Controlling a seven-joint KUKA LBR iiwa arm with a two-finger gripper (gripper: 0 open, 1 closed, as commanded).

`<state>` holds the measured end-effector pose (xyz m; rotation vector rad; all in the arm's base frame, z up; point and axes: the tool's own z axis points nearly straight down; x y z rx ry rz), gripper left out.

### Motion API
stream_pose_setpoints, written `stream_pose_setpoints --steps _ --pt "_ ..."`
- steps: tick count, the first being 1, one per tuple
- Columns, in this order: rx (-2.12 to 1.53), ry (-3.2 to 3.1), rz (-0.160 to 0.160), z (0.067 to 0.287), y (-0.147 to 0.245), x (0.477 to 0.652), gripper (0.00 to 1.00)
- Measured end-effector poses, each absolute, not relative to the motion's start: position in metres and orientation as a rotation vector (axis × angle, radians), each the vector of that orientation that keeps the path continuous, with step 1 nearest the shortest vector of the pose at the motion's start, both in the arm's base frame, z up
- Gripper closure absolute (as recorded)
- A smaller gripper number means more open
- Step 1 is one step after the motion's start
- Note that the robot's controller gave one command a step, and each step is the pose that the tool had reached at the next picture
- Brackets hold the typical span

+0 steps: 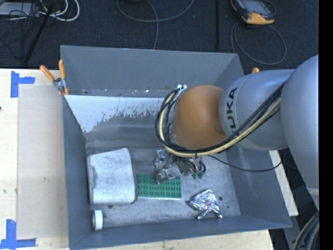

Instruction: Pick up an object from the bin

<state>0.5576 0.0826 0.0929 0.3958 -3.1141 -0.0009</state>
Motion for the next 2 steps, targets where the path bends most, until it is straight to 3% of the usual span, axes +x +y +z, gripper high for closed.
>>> stream_pose_setpoints --steps 1,2 --pt "0.395 -3.114 -0.001 0.0929 0.0826 0.5577 0.00" --pt "0.393 -3.114 -0.001 0.0928 0.0827 0.5576 1.00"
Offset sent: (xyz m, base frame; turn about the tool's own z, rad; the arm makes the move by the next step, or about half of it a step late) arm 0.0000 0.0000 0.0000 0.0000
